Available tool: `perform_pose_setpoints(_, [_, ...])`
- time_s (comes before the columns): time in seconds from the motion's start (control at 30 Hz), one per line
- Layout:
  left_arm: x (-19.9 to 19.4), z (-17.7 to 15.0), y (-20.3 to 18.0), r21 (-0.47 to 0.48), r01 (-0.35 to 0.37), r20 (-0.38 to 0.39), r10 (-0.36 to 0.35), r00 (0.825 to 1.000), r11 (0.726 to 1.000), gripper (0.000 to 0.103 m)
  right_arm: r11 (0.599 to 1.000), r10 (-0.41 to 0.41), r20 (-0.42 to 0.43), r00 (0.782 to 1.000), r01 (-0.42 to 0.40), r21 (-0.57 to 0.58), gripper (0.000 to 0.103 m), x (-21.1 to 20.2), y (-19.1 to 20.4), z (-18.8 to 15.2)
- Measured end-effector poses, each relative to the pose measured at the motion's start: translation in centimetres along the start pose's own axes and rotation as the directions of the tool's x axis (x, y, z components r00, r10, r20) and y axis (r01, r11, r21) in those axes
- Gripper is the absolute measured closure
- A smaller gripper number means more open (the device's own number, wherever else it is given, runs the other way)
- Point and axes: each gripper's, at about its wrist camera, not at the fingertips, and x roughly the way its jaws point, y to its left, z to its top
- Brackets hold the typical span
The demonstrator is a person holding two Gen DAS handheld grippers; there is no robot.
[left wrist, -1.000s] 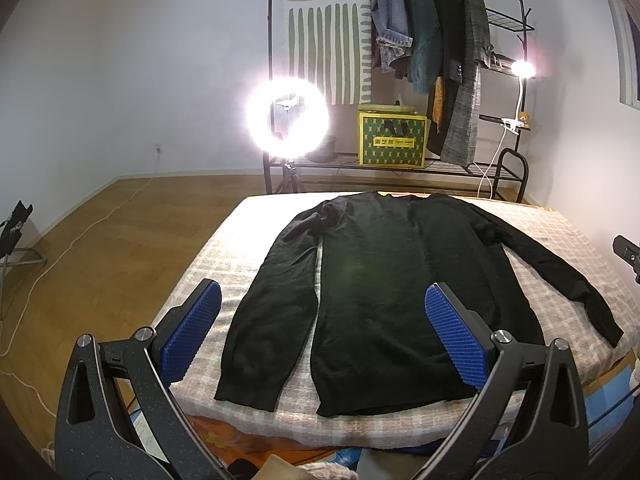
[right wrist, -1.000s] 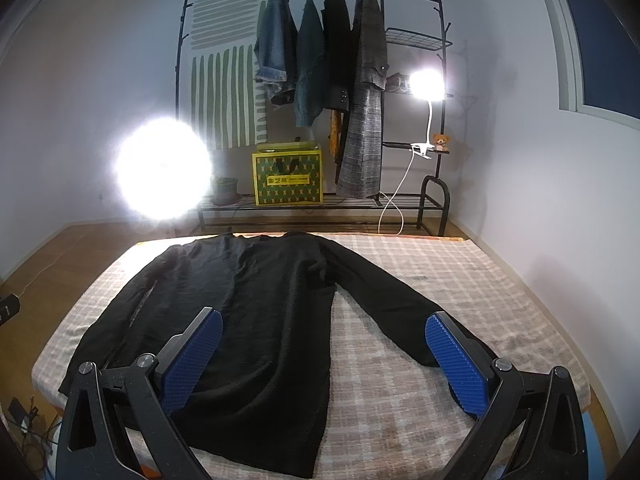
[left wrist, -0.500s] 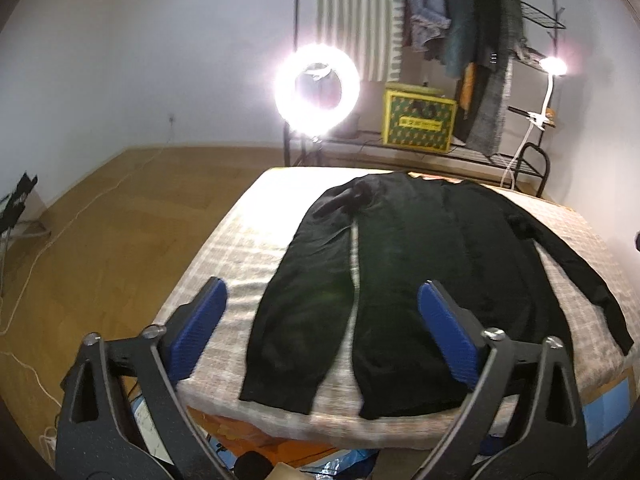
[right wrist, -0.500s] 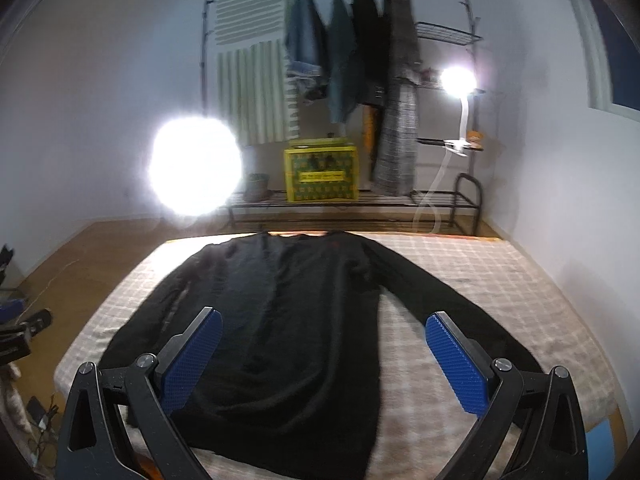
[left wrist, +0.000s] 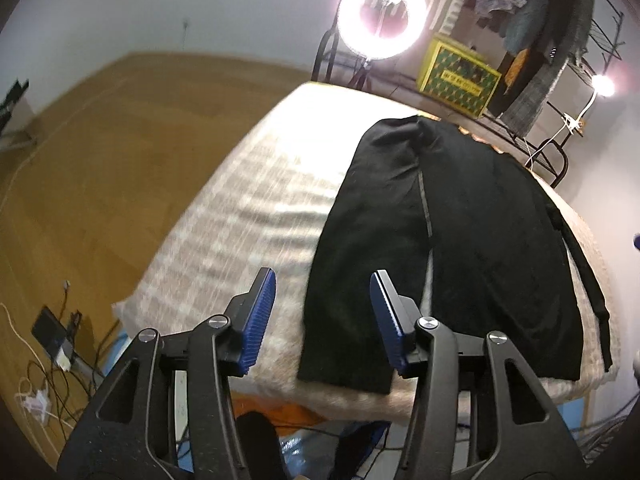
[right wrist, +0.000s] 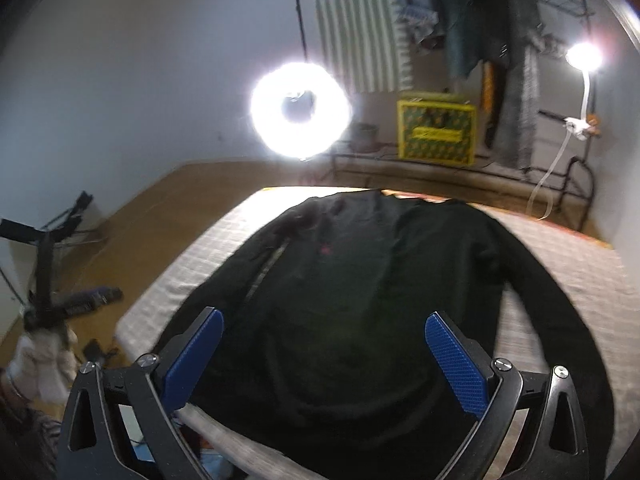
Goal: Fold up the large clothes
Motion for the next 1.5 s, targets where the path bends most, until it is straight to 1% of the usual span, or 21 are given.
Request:
perform_pose_setpoints(0.13, [2.5, -1.7, 1.5, -0.019, 0.026, -0.093, -0.028, 0.995, 0.999, 0.052, 0.996, 0.083, -0.060, 0.995, -0.082, 0.030, 0.021, 3.9, 1.9, 2.0])
perform_pose_setpoints(0.23, [4.2, -2.6, 1.8, -0.027, 0.068, -0.157, -0.071, 0.985, 0.997, 0.052, 0.992, 0.126, -0.095, 0.987, -0.124, 0.030, 0.024, 7.2, 4.0, 4.0])
perform_pose_setpoints(0.27, [4.6, -2.7, 1.7, -0.022, 0.074, -0.169, -0.077, 0.983, 0.997, 0.052, 0.991, 0.136, -0.105, 0.985, -0.134, 0.028, 0.025, 8.0, 4.5, 4.4])
perform_pose_setpoints(0.4, [5.5, -3.3, 1.3, 0.021, 0.107, -0.191, -0.101, 0.976, 0.994, 0.052, 0.979, 0.202, -0.172, 0.964, -0.195, 0.054, 0.034, 12.3, 7.0, 7.1])
perform_pose_setpoints(0.47, [5.9, -3.5, 0.9, 0.043, 0.119, -0.203, -0.109, 0.973, 0.992, 0.052, 0.977, 0.211, -0.199, 0.957, -0.199, 0.077, 0.043, 14.2, 7.8, 8.2])
perform_pose_setpoints(0.53, [6.3, -3.7, 0.9, 0.058, 0.126, -0.215, -0.111, 0.970, 0.990, 0.052, 0.974, 0.220, -0.222, 0.950, -0.201, 0.105, 0.044, 16.2, 8.7, 9.6])
perform_pose_setpoints(0.63, [6.9, -3.8, 1.2, 0.049, 0.139, -0.232, -0.124, 0.965, 0.989, 0.053, 0.977, 0.206, -0.248, 0.947, -0.186, 0.104, 0.050, 19.1, 10.3, 11.2])
perform_pose_setpoints(0.73, [7.2, -3.5, 1.5, 0.037, 0.145, -0.246, -0.132, 0.960, 0.989, 0.053, 0.979, 0.196, -0.276, 0.941, -0.175, 0.101, 0.051, 22.3, 11.7, 12.1])
perform_pose_setpoints(0.83, [7.4, -3.2, 1.6, 0.042, 0.149, -0.240, -0.135, 0.961, 0.988, 0.053, 0.980, 0.194, -0.316, 0.929, -0.169, 0.105, 0.057, 25.8, 13.1, 12.8])
perform_pose_setpoints(0.9, [8.0, -3.0, 1.7, 0.034, 0.160, -0.251, -0.147, 0.957, 0.987, 0.053, 0.982, 0.185, -0.337, 0.923, -0.162, 0.094, 0.057, 27.6, 13.9, 13.1])
perform_pose_setpoints(0.93, [8.4, -3.0, 1.9, 0.031, 0.161, -0.257, -0.148, 0.955, 0.986, 0.056, 0.984, 0.178, -0.350, 0.920, -0.157, 0.087, 0.057, 28.5, 14.2, 13.2])
perform_pose_setpoints(0.97, [8.8, -3.1, 1.9, 0.026, 0.164, -0.269, -0.151, 0.951, 0.986, 0.062, 0.984, 0.175, -0.359, 0.917, -0.155, 0.084, 0.057, 29.3, 14.3, 13.3])
perform_pose_setpoints(1.03, [9.6, -3.3, 2.1, 0.013, 0.173, -0.298, -0.162, 0.941, 0.985, 0.064, 0.986, 0.164, -0.376, 0.912, -0.148, 0.072, 0.058, 31.0, 14.6, 13.6])
perform_pose_setpoints(1.07, [9.6, -3.3, 2.1, 0.014, 0.173, -0.287, -0.162, 0.944, 0.985, 0.064, 0.988, 0.154, -0.382, 0.911, -0.140, 0.064, 0.058, 31.8, 14.7, 13.8])
perform_pose_setpoints(1.13, [9.8, -3.2, 1.6, 0.046, 0.176, -0.281, -0.156, 0.947, 0.983, 0.065, 0.991, 0.132, -0.393, 0.910, -0.120, 0.055, 0.058, 33.6, 14.9, 14.2])
perform_pose_setpoints(1.2, [10.1, -3.0, 1.1, 0.061, 0.189, -0.278, -0.165, 0.946, 0.980, 0.075, 0.993, 0.115, -0.404, 0.907, -0.099, 0.060, 0.058, 35.4, 14.7, 14.5])
perform_pose_setpoints(1.23, [10.2, -3.0, 1.0, 0.070, 0.184, -0.270, -0.159, 0.950, 0.981, 0.082, 0.994, 0.107, -0.412, 0.905, -0.087, 0.067, 0.058, 36.4, 14.5, 14.5])
perform_pose_setpoints(1.27, [10.4, -2.9, 0.8, 0.081, 0.187, -0.261, -0.160, 0.952, 0.979, 0.093, 0.994, 0.102, -0.419, 0.902, -0.079, 0.072, 0.059, 37.1, 14.4, 14.6])
perform_pose_setpoints(1.37, [10.9, -2.6, 0.7, 0.081, 0.211, -0.254, -0.185, 0.949, 0.974, 0.098, 0.996, 0.070, -0.439, 0.896, -0.039, 0.079, 0.059, 39.9, 14.0, 14.6])
perform_pose_setpoints(1.5, [10.9, -2.2, 1.0, 0.056, 0.258, -0.239, -0.238, 0.941, 0.964, 0.099, 0.997, 0.030, -0.451, 0.892, 0.004, 0.075, 0.060, 42.8, 13.4, 14.6])
